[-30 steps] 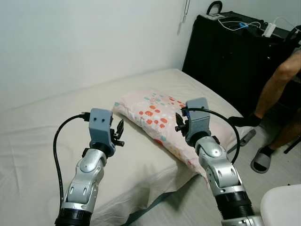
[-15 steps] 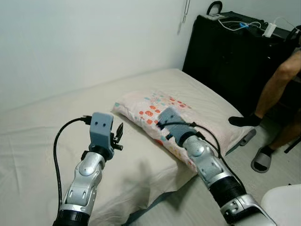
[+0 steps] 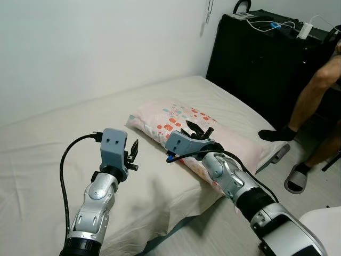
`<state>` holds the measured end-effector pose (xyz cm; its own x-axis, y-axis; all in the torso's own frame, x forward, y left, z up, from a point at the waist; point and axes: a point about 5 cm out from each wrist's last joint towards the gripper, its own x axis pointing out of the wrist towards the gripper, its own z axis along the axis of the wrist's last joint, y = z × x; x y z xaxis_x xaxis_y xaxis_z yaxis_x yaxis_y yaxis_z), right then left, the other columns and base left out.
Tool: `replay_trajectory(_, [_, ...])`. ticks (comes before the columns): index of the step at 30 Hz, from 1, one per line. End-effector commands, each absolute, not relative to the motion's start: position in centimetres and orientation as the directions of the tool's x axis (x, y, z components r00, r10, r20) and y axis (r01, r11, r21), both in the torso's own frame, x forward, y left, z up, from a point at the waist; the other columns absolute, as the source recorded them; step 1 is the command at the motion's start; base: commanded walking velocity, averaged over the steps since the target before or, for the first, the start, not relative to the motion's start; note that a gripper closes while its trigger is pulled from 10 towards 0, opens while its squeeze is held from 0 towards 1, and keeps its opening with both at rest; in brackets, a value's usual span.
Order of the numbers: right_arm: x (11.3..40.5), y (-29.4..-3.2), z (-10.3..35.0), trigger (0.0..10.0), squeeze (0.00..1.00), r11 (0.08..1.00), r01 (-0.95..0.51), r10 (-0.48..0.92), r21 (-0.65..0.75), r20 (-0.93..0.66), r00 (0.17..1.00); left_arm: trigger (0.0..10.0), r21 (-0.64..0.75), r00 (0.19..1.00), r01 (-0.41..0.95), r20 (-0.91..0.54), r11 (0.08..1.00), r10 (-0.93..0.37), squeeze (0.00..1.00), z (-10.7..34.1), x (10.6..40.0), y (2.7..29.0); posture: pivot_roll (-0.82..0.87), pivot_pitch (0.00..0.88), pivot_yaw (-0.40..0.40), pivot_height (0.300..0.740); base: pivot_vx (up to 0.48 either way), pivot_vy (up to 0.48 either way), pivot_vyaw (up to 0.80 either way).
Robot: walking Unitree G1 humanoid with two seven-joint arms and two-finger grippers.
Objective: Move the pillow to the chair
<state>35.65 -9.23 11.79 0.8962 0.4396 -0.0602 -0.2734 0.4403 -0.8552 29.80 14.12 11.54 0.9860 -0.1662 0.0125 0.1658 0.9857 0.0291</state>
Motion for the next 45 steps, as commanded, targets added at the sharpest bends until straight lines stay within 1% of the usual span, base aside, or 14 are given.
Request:
replay_trajectory(1, [35.6, -8.6, 11.7, 10.0, 0.18, 0.447, -0.332, 0.494, -0.830, -0.080, 0.866, 10.0, 0.029, 0.987, 0.161, -0.001, 0.986, -0.161, 0.00, 11.1, 29.6, 14.4, -0.02, 0.045, -0.027, 0.694, 0.000, 0.000, 0.00])
replay_trajectory(2, [35.5, -8.3, 11.5, 10.0, 0.18, 0.425, -0.378, 0.526, -0.822, -0.115, 0.843, 10.0, 0.024, 0.987, 0.162, -0.002, 0.987, -0.162, 0.00, 11.1, 29.6, 14.3, -0.02, 0.045, -0.026, 0.694, 0.000, 0.000, 0.00])
replay_trajectory(3, [35.5, -8.0, 11.2, 10.0, 0.30, 0.429, -0.421, 0.540, -0.799, -0.146, 0.829, 10.0, 0.023, 0.987, 0.162, 0.000, 0.987, -0.162, 0.00, 11.1, 29.7, 14.2, -0.02, 0.046, -0.026, 0.694, 0.000, 0.000, 0.00])
replay_trajectory(5, [35.5, -7.9, 11.1, 10.0, 0.30, 0.434, -0.446, 0.546, -0.783, -0.166, 0.821, 10.0, 0.022, 0.987, 0.161, 0.001, 0.987, -0.161, 0.00, 11.1, 29.7, 14.2, -0.02, 0.046, -0.026, 0.694, 0.000, 0.000, 0.00])
replay_trajectory(6, [35.5, -7.8, 10.9, 10.0, 0.24, 0.419, -0.473, 0.559, -0.775, -0.190, 0.807, 10.0, 0.021, 0.986, 0.165, 0.003, 0.986, -0.165, 0.00, 11.2, 29.7, 14.1, -0.01, 0.047, -0.026, 0.694, 0.000, 0.000, 0.00])
replay_trajectory(11, [35.4, -7.2, 10.4, 10.0, 0.24, 0.394, -0.551, 0.596, -0.736, -0.253, 0.762, 10.0, 0.026, 0.986, 0.166, 0.008, 0.986, -0.166, 0.00, 11.5, 29.8, 14.0, -0.01, 0.046, -0.020, 0.694, 0.000, 0.000, 0.00])
replay_trajectory(16, [34.9, -6.3, 10.1, 10.0, 0.14, 0.305, -0.616, 0.662, -0.726, -0.303, 0.685, 10.0, 0.041, 0.988, 0.155, 0.010, 0.987, -0.155, 0.00, 11.5, 29.8, 14.1, 0.00, 0.039, -0.032, 0.694, 0.000, 0.000, 0.00])
replay_trajectory(17, [34.9, -6.3, 10.1, 10.0, 0.14, 0.305, -0.616, 0.662, -0.726, -0.303, 0.685, 10.0, 0.041, 0.988, 0.155, 0.010, 0.987, -0.155, 0.00, 11.5, 29.8, 14.1, 0.00, 0.039, -0.032, 0.694, 0.000, 0.000, 0.00])
replay_trajectory(19, [35.9, -8.5, 10.1, 10.0, 0.00, 0.509, -0.559, 0.542, -0.654, -0.261, 0.799, 10.0, 0.052, 0.988, 0.154, 0.017, 0.987, -0.155, 0.00, 11.8, 29.8, 14.1, 0.01, 0.040, -0.039, 0.694, 0.000, 0.000, 0.00])
replay_trajectory(21, [35.9, -8.6, 10.3, 10.0, 0.00, 0.549, -0.567, 0.560, -0.614, -0.234, 0.795, 10.0, 0.058, 0.988, 0.155, 0.017, 0.986, -0.156, 0.00, 11.8, 29.8, 14.1, 0.00, 0.041, -0.036, 0.694, 0.000, 0.000, 0.00])
replay_trajectory(23, [35.8, -8.5, 10.4, 10.0, 0.00, 0.544, -0.583, 0.588, -0.604, -0.223, 0.778, 10.0, 0.061, 0.988, 0.156, 0.013, 0.986, -0.157, 0.00, 11.7, 29.8, 14.1, -0.01, 0.038, -0.031, 0.694, 0.000, 0.000, 0.00])
replay_trajectory(30, [35.1, -6.8, 10.1, 10.0, 0.02, 0.292, -0.592, 0.664, -0.751, -0.286, 0.690, 10.0, 0.048, 0.985, 0.170, 0.017, 0.984, -0.171, 0.00, 11.8, 30.0, 13.4, -0.02, 0.041, -0.024, 0.694, 0.000, 0.000, 0.00])
replay_trajectory(35, [35.3, -7.4, 10.3, 10.0, 0.00, 0.389, -0.624, 0.665, -0.678, -0.263, 0.699, 10.0, 0.045, 0.986, 0.165, 0.011, 0.985, -0.165, 0.00, 11.7, 29.9, 13.6, -0.02, 0.031, -0.027, 0.694, 0.000, 0.000, 0.00])
replay_trajectory(45, [35.3, -7.7, 10.3, 10.0, 0.00, 0.394, -0.642, 0.673, -0.657, -0.270, 0.689, 10.0, 0.035, 0.987, 0.159, 0.020, 0.987, -0.159, 0.00, 11.8, 30.1, 13.5, -0.03, 0.029, -0.031, 0.694, 0.000, 0.000, 0.00])
